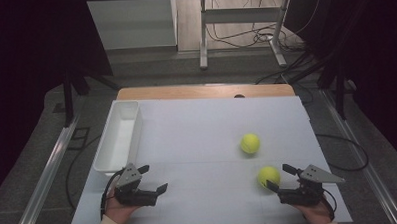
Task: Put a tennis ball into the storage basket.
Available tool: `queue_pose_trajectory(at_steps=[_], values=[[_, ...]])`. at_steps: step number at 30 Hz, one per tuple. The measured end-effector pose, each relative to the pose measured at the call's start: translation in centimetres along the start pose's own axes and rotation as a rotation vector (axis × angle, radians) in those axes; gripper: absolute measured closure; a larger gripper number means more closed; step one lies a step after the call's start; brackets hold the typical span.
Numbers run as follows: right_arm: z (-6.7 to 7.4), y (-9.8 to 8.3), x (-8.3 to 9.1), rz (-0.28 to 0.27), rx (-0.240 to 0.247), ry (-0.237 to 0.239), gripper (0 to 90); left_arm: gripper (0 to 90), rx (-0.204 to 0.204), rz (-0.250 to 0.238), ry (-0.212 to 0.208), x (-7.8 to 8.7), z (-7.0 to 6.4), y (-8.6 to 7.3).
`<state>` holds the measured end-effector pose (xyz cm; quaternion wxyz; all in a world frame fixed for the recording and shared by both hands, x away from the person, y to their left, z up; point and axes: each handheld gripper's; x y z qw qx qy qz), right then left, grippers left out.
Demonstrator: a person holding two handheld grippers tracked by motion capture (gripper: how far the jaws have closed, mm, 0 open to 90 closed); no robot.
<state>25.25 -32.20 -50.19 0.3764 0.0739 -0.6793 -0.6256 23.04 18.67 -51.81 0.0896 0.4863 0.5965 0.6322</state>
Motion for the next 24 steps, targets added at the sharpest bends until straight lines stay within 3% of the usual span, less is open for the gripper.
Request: queue_pose_trajectory(at_steps=[14,24], values=[[0.03,0.14,-0.28,0.002,0.013,-0.002,11.2,7.8,0.016,0.000,0.006,-0.21,-0.10,0.33],[-0.02,0.09,-0.34,0.004,0.010,0.000,11.2,7.9,0.002,0.011,0.000,-0.51,-0.37,0.69]])
Point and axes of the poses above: each handheld gripper's, and its own axes: x roughly backward along the jaws, y roughly out of its top, z roughly to its left, and after that the axes turned 6 degrees about -y, right-handed
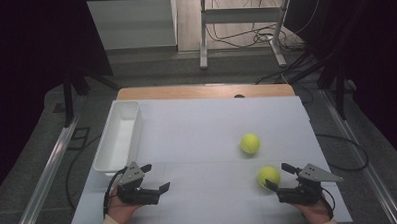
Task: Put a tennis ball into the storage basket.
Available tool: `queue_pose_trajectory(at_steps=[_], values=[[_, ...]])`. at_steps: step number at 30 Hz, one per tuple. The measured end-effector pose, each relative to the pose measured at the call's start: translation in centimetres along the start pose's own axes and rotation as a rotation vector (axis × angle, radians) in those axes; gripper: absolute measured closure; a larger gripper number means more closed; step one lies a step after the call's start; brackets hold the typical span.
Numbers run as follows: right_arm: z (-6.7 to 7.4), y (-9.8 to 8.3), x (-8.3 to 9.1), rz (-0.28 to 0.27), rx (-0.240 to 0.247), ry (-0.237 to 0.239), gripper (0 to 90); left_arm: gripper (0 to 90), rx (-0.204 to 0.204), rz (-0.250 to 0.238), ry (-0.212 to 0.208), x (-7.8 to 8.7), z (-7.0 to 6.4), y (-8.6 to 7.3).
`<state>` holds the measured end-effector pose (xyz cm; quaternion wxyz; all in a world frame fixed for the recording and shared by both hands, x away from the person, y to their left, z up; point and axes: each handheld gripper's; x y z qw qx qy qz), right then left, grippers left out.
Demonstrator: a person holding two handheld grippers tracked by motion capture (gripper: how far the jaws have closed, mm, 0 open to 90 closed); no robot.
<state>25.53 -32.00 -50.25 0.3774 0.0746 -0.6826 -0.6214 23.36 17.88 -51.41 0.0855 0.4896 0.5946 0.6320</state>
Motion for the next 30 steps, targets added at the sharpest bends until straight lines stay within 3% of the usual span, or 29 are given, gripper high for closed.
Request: queue_pose_trajectory(at_steps=[5,16,30], values=[[-0.1,0.0,-0.1,0.002,-0.004,-0.001,11.2,7.9,-0.002,0.002,0.008,-0.2,-0.2,0.4],[0.0,0.0,-0.2,0.001,0.005,-0.002,11.3,8.0,-0.040,0.009,-0.021,-1.1,-1.1,1.8],[0.0,0.1,-0.2,-0.001,0.002,-0.001,11.3,8.0,-0.054,0.001,-0.044,-2.2,-1.5,3.8]])
Point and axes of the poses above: each handheld gripper's, and its own axes: x roughly backward along the jaws, y roughly out of its top, z roughly to its left, and after that the axes turned 6 degrees about -y, right-handed
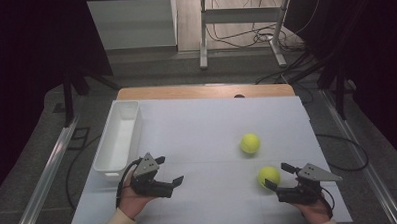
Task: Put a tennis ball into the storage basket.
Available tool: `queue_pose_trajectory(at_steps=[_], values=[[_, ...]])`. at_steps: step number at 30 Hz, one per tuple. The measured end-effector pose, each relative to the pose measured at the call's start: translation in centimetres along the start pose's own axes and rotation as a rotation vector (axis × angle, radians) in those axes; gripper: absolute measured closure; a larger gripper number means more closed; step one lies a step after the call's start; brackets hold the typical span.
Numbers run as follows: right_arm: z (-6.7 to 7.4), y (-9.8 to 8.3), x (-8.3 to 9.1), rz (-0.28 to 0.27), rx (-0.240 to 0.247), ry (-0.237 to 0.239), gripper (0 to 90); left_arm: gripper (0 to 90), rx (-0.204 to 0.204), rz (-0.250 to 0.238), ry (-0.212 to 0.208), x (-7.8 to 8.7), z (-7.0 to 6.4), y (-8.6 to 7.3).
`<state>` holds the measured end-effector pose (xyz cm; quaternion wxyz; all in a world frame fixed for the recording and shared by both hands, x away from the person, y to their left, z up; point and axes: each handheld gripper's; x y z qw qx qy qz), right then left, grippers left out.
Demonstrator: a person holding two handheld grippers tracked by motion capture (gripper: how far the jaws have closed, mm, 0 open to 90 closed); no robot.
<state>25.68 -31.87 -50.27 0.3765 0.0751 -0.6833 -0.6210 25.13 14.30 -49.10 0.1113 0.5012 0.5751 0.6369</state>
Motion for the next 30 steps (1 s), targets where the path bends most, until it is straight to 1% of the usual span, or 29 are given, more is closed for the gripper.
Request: queue_pose_trajectory(at_steps=[9,17,30], values=[[0.0,0.0,0.0,0.001,-0.001,0.001,11.4,7.9,-0.004,0.004,-0.012,-1.1,-0.1,1.4],[0.0,0.1,0.0,0.006,0.001,0.001,11.5,8.1,-0.015,0.022,-0.024,-2.1,-0.1,2.4],[-0.1,0.0,0.0,0.004,0.003,-0.005,11.5,8.1,-0.023,0.042,-0.046,-3.5,-0.2,3.5]])
Point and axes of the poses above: each handheld gripper's, and its own axes: x roughly backward along the jaws, y roughly out of its top, z roughly to its left, and after that the axes turned 6 degrees about -y, right-handed
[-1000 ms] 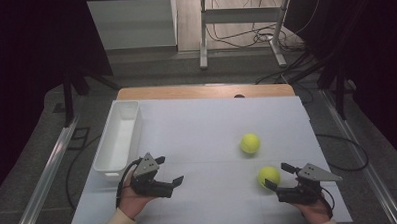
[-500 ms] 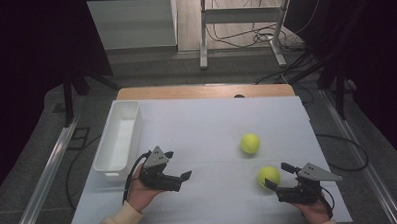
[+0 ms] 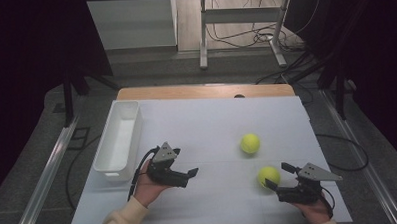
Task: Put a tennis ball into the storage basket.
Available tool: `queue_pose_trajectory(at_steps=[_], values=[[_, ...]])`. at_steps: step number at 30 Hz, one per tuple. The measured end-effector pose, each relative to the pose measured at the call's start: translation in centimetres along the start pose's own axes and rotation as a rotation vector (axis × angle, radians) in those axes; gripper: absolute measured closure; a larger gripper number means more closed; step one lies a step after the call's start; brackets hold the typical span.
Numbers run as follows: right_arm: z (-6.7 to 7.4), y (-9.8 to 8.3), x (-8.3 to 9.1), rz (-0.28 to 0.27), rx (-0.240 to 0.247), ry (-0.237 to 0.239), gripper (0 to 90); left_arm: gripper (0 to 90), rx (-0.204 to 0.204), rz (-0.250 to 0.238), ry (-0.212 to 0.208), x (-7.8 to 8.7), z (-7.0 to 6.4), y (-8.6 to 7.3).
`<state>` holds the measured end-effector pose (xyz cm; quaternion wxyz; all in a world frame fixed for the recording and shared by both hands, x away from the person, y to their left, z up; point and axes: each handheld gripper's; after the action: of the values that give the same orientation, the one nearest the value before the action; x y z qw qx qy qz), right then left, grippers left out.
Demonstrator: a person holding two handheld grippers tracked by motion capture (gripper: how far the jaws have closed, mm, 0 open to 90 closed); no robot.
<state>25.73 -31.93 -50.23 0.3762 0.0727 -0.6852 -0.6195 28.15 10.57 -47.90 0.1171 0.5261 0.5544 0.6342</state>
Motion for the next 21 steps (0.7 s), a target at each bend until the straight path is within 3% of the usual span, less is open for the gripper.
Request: queue_pose_trajectory(at_steps=[21], values=[[-0.1,0.0,0.1,-0.004,0.000,0.003,11.5,8.2,-0.012,0.020,-0.023,-2.2,0.1,1.5]])
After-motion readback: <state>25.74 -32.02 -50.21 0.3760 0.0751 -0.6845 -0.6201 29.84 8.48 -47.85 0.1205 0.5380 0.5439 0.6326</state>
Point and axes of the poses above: each handheld gripper's, and its own axes: x roughly backward along the jaws, y roughly out of its top, z roughly to its left, and after that the axes turned 6 degrees about -y, right-handed
